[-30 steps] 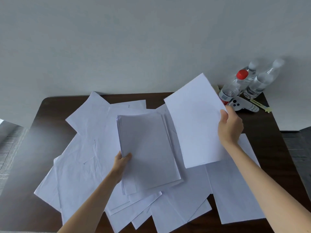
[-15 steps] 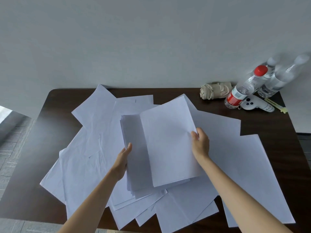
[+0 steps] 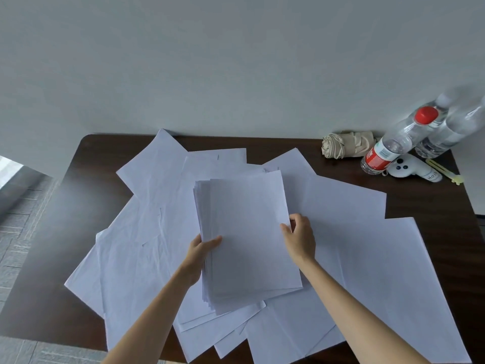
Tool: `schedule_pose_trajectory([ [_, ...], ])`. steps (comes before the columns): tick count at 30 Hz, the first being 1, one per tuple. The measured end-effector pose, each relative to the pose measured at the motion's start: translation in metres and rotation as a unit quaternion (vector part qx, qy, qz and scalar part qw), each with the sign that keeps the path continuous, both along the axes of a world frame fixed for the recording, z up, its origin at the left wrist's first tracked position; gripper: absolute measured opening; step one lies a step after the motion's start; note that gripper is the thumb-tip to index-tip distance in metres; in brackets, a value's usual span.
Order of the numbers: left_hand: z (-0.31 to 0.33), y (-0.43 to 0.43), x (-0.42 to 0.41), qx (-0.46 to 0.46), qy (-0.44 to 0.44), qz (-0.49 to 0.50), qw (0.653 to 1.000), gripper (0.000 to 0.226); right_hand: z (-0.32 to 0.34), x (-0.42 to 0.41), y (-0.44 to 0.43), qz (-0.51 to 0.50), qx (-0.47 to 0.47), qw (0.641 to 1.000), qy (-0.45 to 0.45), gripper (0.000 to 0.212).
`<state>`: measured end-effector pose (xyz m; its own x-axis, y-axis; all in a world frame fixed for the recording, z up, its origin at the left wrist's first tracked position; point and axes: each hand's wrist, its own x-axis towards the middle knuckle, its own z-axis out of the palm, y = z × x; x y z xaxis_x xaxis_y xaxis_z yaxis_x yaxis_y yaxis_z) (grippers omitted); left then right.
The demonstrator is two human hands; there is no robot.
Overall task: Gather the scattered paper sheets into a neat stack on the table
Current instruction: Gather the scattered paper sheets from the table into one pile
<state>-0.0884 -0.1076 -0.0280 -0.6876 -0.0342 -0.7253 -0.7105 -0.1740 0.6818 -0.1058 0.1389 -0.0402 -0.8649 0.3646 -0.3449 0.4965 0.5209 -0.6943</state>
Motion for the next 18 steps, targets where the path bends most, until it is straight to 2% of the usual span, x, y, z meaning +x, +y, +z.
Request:
schedule_pose_trajectory([
  [4, 0.006, 0.002, -0.003, 0.052, -0.092, -0.023, 0.994, 0.030, -0.001, 0.005, 0.001, 0.039, 0.017, 0.999, 0.002, 0.009],
  [6, 0.006, 0.004, -0.004, 0.044, -0.078, -0.041, 0.995, 0.025, 0.000, 0.006, 0.001, 0.049, 0.027, 0.998, 0.006, 0.010],
  [9, 0.005, 0.005, -0.002, 0.018, -0.027, -0.039, 0.999, 0.030, 0.000, 0.008, 0.000, 0.051, 0.029, 0.998, 0.011, 0.011],
  [12, 0.009, 0.001, 0.002, 0.009, 0.003, -0.033, 0.999, 0.017, 0.002, 0.012, -0.003, 0.020, 0.022, 0.999, 0.021, 0.038],
  [13, 0.011, -0.001, 0.003, 0.016, 0.008, -0.031, 0.999, 0.015, 0.006, 0.012, -0.003, 0.001, -0.014, 1.000, 0.022, 0.046],
  [15, 0.017, -0.012, 0.005, 0.027, 0.012, -0.030, 0.999, 0.026, 0.019, 0.009, -0.008, -0.022, -0.148, 0.989, -0.016, 0.049],
  [18, 0.026, -0.034, 0.007, 0.031, 0.010, -0.042, 0.999, 0.043, 0.032, 0.006, -0.019, 0.025, -0.394, 0.913, -0.101, 0.035],
])
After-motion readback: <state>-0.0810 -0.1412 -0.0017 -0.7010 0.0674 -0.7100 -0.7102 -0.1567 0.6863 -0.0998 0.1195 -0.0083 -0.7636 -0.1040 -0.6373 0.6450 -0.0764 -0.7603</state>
